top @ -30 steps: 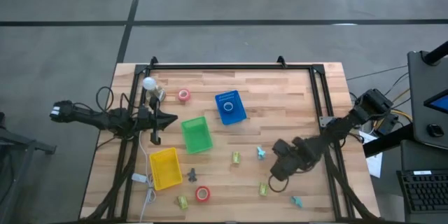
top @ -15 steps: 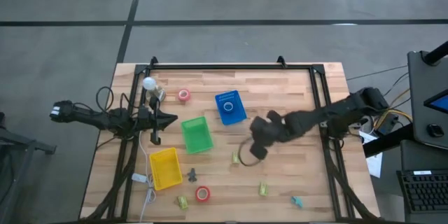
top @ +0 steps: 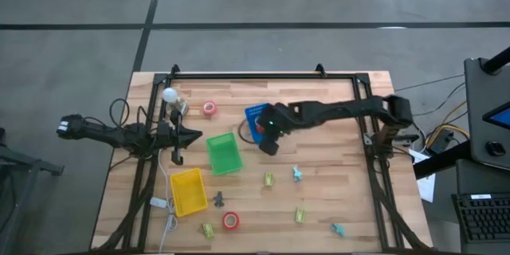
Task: Pick and place Stapler, Stapler remover, tape
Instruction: Put the top orange tape into the blue basket
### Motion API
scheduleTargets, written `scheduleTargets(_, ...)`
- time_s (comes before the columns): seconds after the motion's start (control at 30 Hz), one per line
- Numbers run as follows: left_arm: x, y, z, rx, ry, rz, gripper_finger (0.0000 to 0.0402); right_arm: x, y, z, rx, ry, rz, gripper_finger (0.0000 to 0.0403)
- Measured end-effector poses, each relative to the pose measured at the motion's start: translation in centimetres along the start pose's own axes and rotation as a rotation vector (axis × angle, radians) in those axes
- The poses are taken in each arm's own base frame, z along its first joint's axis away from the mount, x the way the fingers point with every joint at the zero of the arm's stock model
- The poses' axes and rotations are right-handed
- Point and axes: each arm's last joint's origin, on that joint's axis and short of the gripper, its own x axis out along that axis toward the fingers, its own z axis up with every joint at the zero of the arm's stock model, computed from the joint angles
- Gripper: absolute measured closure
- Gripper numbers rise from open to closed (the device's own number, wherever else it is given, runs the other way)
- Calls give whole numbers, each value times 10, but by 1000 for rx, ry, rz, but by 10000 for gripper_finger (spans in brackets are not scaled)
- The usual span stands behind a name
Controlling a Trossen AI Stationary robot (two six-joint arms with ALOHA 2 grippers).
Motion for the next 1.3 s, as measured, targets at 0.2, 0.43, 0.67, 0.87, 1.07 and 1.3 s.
scheduleTargets(0.2, 0, 0, -1, 2, 7, 1, 378, 31, -24, 6, 25, 93, -60, 357)
scheduleTargets(0.43, 0, 0, -1, 4, 11, 1, 378, 57, -31, 4, 38, 176, 13, 355)
scheduleTargets(0.67, 0, 0, -1, 5, 14, 1, 378, 64, -30, 1, 53, 248, 91, 358)
scheduleTargets(0.87, 0, 0, -2, 6, 18, 1, 378, 64, -34, -1, 81, 275, 98, 351)
scheduleTargets(1.07, 0, 0, -2, 7, 21, 1, 378, 64, -35, -1, 75, 271, 98, 349)
scheduleTargets(1.3, 0, 0, -3, 9, 25, 1, 378, 64, -34, -1, 75, 270, 93, 317)
